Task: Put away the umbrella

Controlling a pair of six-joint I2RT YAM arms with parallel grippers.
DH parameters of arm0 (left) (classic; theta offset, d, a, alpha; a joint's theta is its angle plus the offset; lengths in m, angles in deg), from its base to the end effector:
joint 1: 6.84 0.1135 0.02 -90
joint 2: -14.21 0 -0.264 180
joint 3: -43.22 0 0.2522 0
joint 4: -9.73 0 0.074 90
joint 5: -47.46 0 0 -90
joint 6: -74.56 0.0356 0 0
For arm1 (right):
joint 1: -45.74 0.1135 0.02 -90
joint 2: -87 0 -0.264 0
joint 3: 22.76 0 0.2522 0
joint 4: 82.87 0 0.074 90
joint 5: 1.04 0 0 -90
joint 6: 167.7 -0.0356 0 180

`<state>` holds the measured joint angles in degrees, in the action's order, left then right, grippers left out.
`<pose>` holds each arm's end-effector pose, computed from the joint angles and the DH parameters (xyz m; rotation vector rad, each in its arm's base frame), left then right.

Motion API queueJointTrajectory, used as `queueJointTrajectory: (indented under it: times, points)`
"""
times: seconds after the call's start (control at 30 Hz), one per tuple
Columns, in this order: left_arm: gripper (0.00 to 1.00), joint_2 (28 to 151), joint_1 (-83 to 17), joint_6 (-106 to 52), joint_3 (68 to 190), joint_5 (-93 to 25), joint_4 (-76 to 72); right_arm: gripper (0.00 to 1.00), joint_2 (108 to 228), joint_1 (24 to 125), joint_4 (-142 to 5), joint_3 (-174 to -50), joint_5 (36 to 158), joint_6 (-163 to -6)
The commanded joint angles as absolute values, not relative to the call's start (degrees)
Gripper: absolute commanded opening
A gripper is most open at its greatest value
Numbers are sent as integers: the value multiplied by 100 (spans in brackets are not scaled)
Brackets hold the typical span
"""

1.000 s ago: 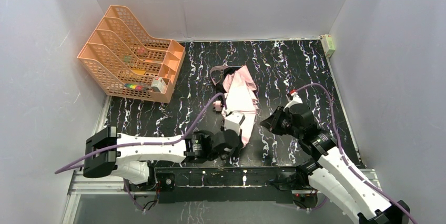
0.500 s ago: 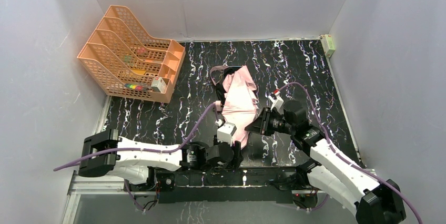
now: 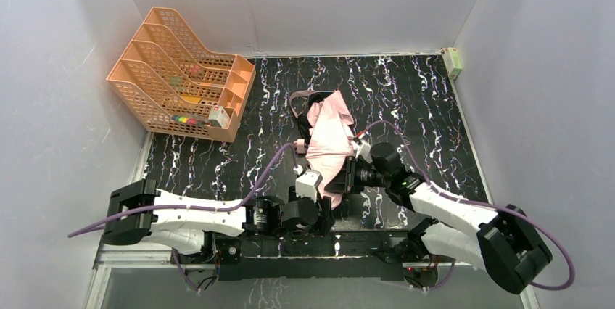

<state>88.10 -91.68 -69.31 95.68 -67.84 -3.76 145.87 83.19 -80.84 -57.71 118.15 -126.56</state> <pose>0.0393 -0.2661 0.2142 0.3471 2.2397 -0.9203 0.1550 0.1406 0.1912 -0.1416 2.2847 1.3957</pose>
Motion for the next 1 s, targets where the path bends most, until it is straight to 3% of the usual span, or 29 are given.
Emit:
queueJointTrajectory:
  times: [0.0, 0.1, 0.2, 0.63, 0.77, 0.97]
  points:
    - [75, 8619, -9192, -7286, 9952, -7568, -1708, 21, 14884, 8707, -8346, -5565, 11015, -12823]
    - [83, 8637, -9170, -7348, 10354, -7886, -2454, 20, 15016, 8732, -8319, -5302, 10600, -12993]
    - [86, 8622, -9152, -7318, 10628, -7989, -2798, 20, 15195, 8732, -8450, -5114, 10416, -13018]
    - [98, 8409, -8506, -6702, 11094, -7843, -2632, 19, 15373, 8733, -8537, -4670, 10186, -13008]
    - [98, 8324, -7844, -6320, 11046, -7137, -2261, 19, 15318, 8737, -8422, -4692, 10131, -12963]
    - [98, 8401, -7329, -6020, 11233, -7022, -2276, 19, 15229, 8729, -8389, -4726, 10142, -12956]
